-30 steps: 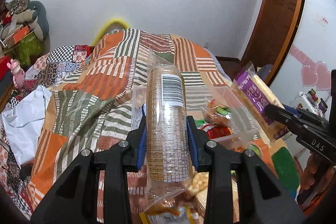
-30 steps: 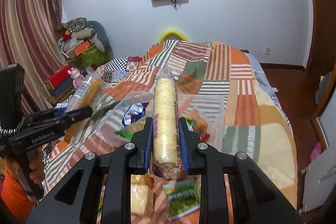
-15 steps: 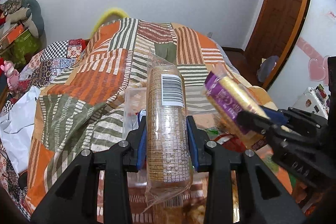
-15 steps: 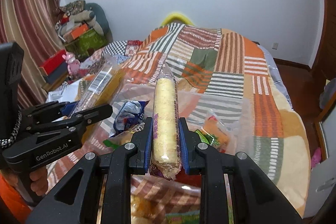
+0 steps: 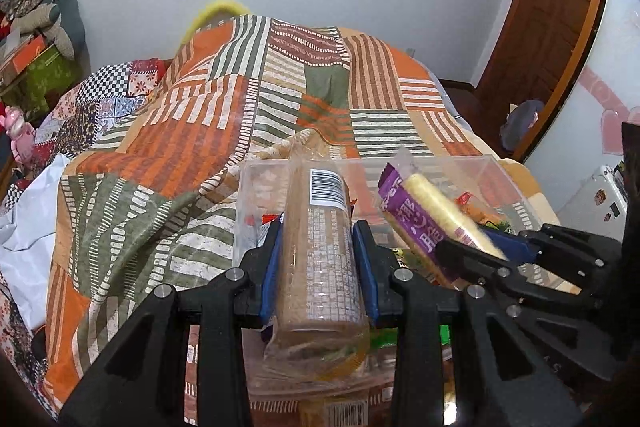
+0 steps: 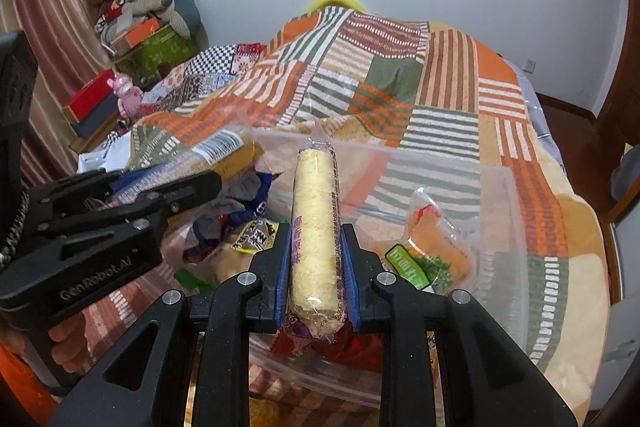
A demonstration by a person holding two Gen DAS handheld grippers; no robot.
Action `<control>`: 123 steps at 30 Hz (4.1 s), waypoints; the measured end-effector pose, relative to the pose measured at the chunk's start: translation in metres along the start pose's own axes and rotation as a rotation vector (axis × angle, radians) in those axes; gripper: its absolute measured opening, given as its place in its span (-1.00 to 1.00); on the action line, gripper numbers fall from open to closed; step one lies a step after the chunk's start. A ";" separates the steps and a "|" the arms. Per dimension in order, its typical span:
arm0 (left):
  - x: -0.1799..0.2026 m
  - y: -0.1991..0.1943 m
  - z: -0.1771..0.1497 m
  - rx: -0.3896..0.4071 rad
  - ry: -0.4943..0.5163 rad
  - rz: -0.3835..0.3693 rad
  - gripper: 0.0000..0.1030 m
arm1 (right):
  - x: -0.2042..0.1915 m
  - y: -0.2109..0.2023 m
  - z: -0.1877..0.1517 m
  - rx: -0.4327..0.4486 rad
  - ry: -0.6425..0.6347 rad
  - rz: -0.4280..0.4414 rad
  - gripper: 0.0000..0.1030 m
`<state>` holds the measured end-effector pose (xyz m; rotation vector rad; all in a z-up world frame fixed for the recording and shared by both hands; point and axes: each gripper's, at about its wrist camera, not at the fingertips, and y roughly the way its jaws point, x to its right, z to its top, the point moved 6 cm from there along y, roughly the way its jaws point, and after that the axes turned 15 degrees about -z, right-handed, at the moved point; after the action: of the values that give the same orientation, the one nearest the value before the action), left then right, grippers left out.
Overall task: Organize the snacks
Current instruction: 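Carry both rolls over the clear box and open both tools to drop them, then lower both open tools to the remaining snacks beside the box, then grasp the yellow-and-white chip bag with the left tool while the right tool grasps the square bread loaf, then carry both items over the clear box and open both tools to drop them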
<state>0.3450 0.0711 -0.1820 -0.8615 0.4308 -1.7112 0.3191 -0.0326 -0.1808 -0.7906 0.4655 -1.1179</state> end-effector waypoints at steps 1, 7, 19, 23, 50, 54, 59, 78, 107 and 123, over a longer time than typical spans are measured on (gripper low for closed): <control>-0.001 -0.001 0.000 0.003 -0.005 0.008 -0.33 | 0.000 -0.001 0.000 0.003 -0.001 -0.006 -0.56; -0.002 -0.015 -0.001 0.019 -0.001 0.030 -0.26 | 0.003 -0.010 0.002 0.007 0.005 0.002 -0.55; 0.022 -0.063 -0.017 0.050 0.047 0.011 0.03 | 0.017 -0.059 -0.008 0.072 0.014 0.015 -0.35; 0.028 -0.079 -0.027 0.048 0.065 0.011 0.14 | 0.022 -0.079 -0.017 0.097 0.014 0.016 -0.26; 0.041 -0.092 -0.161 -0.142 0.014 0.001 0.65 | 0.014 -0.116 -0.100 0.068 -0.015 0.023 0.29; 0.035 -0.082 -0.172 -0.167 -0.009 0.005 0.65 | 0.005 -0.106 -0.106 0.037 -0.018 0.042 0.29; 0.025 -0.074 -0.185 -0.165 -0.065 -0.018 0.62 | -0.008 -0.096 -0.115 0.011 -0.027 0.060 0.46; 0.005 -0.112 -0.189 -0.057 -0.082 0.002 0.14 | -0.037 -0.051 -0.126 -0.091 -0.055 0.037 0.62; 0.045 -0.149 -0.113 0.124 0.032 -0.040 0.14 | 0.008 -0.107 -0.086 0.068 0.074 0.054 0.53; 0.060 -0.131 -0.038 0.206 0.080 -0.046 0.14 | 0.052 -0.121 -0.029 0.197 0.173 -0.005 0.53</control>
<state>0.2223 0.0511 -0.1001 -0.6597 0.2832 -1.8019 0.2453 -0.1157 -0.1052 -0.5262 0.4891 -1.2222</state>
